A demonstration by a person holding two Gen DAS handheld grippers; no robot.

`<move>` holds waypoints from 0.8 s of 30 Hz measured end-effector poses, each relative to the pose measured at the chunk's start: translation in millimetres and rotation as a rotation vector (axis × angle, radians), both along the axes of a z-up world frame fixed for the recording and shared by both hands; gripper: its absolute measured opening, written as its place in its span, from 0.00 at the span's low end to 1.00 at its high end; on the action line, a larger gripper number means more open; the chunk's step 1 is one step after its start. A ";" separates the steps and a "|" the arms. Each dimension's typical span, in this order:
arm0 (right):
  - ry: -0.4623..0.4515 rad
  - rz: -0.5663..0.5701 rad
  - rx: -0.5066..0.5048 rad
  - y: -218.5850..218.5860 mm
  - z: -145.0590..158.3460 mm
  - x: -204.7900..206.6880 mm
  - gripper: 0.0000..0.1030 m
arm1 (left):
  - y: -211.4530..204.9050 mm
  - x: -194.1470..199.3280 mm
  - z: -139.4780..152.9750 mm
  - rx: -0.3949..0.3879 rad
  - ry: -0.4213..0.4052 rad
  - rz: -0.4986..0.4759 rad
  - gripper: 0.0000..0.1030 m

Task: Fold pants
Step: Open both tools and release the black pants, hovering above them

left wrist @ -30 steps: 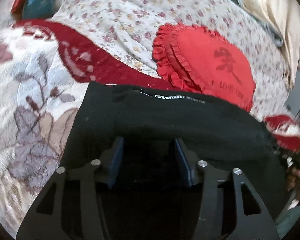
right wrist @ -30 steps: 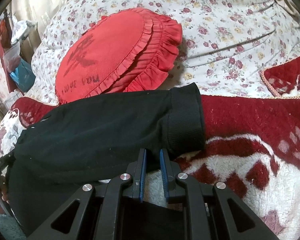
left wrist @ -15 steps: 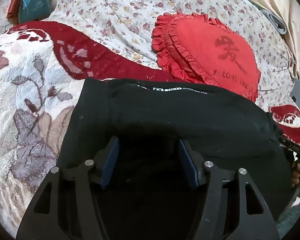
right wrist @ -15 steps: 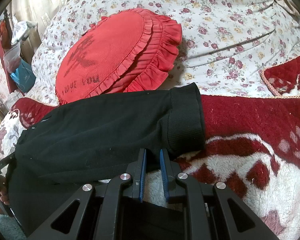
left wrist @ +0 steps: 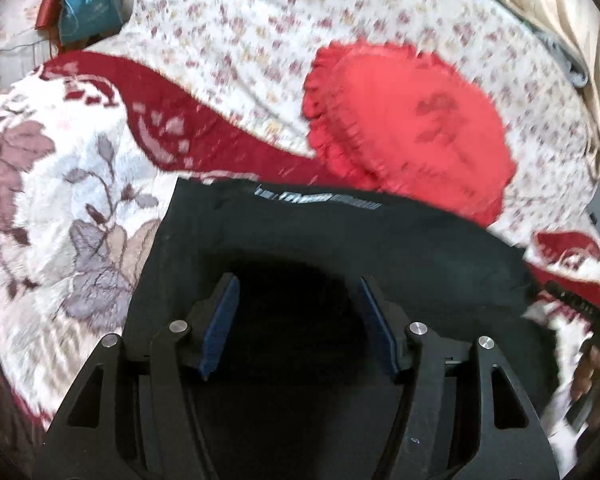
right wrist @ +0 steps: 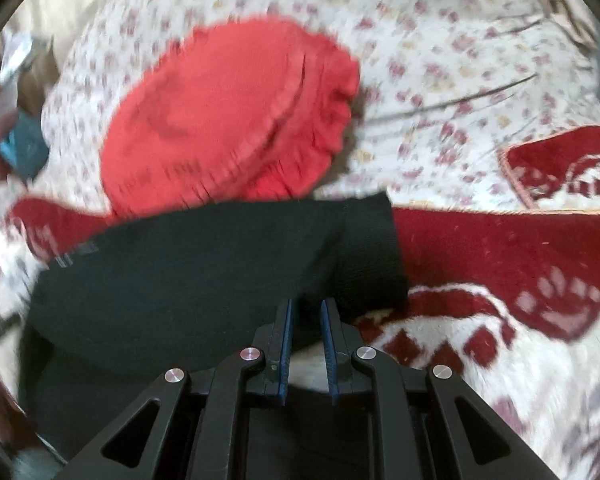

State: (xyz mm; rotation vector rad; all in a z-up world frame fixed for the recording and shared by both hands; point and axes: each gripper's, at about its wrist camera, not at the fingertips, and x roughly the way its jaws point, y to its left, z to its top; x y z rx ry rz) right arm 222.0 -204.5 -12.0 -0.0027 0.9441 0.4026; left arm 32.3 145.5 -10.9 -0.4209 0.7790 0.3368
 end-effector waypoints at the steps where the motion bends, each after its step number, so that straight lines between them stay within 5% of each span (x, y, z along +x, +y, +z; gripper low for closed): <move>1: -0.013 0.000 0.015 2.8 10.2 -6.7 0.16 | -8.7 -4.4 12.2 -0.014 -0.010 0.013 0.59; 6: -0.107 0.121 0.065 30.1 45.8 -67.8 0.20 | -46.9 -19.8 28.4 -0.043 -0.033 0.028 0.59; 14: -0.254 0.134 0.004 33.0 43.5 -121.3 0.21 | -57.9 -32.7 5.6 -0.103 0.015 0.116 0.59; 24: -0.196 0.103 0.012 23.8 35.4 -119.4 0.21 | -51.9 -37.0 -2.8 -0.154 0.026 0.153 0.59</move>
